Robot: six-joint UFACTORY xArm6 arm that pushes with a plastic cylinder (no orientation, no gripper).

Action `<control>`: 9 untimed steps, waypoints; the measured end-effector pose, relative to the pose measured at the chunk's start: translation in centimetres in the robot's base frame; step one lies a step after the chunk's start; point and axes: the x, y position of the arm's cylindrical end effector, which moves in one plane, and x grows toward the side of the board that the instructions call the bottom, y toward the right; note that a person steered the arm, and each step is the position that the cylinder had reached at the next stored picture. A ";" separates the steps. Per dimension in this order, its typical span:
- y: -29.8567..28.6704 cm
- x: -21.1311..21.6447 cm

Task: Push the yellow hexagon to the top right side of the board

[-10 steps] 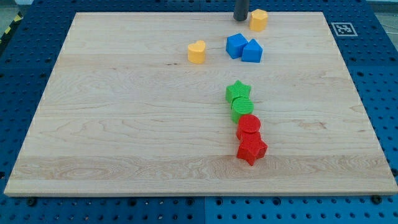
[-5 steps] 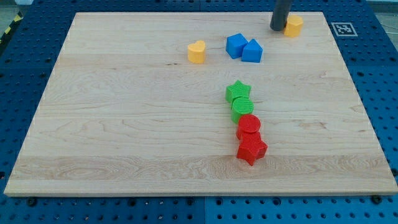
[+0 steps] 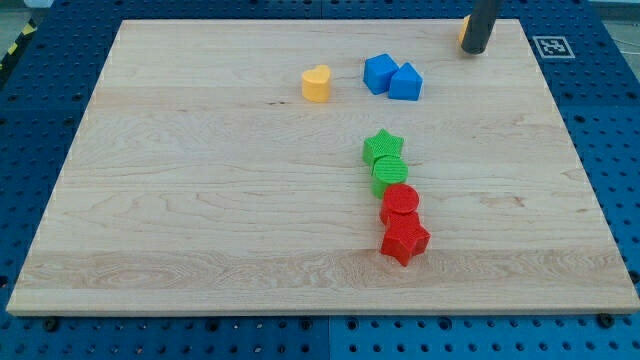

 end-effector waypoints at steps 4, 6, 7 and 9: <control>-1.9 -5.1; -1.3 -4.9; -1.3 -4.1; -1.3 -2.7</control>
